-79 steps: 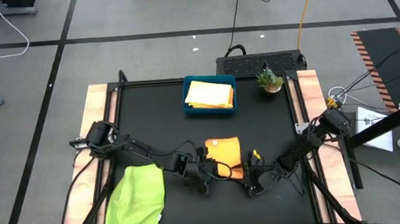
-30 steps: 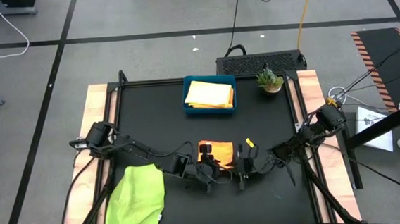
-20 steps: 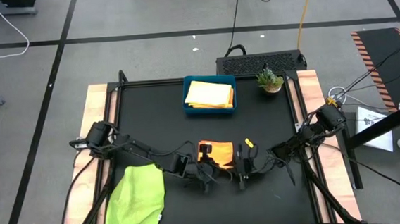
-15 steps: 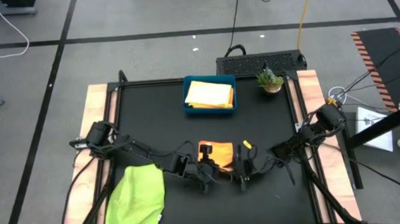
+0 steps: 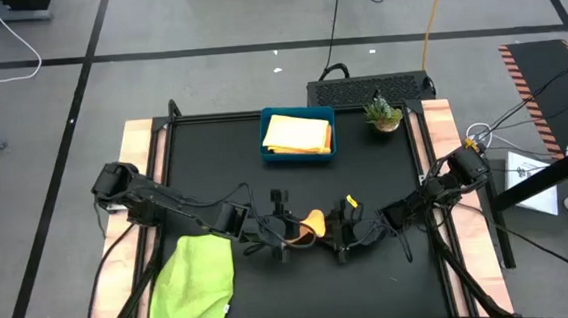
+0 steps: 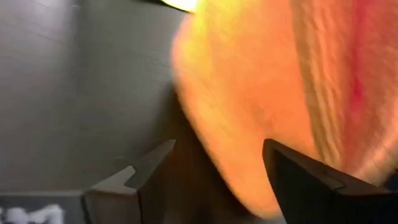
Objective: Fold microfiber towels
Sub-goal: Put the orange microfiber cloth into the dark blue bin
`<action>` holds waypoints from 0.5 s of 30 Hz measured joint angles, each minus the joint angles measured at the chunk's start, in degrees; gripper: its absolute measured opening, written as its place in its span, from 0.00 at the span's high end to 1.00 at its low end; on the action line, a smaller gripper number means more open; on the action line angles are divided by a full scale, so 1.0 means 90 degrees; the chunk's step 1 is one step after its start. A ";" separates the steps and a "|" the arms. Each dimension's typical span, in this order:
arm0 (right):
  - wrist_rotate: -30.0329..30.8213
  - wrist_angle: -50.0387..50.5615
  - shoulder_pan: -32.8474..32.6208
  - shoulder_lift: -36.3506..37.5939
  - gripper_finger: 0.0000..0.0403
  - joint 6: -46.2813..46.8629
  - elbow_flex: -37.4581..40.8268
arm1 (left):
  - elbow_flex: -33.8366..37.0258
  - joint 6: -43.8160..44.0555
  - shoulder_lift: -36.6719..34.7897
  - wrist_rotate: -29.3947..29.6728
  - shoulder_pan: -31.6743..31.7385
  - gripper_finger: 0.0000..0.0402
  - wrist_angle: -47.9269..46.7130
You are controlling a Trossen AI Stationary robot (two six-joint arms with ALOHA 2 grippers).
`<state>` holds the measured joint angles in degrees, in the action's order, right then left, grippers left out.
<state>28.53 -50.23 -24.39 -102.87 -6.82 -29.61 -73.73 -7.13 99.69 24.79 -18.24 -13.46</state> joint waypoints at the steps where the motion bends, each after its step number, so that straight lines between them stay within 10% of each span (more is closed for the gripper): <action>1: 0.0084 0.0008 0.0015 0.0000 0.41 -0.0062 0.0000 | 0.0000 0.0017 -0.0063 0.0023 -0.0002 0.99 -0.0065; 15: 0.0719 -0.0341 0.0064 0.0040 0.39 0.0662 0.0011 | 0.0005 0.0109 -0.0739 0.0203 -0.0045 1.00 -0.1265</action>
<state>35.00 -53.30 -23.82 -102.51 -0.86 -29.51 -73.69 -6.15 93.04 26.61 -18.65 -24.85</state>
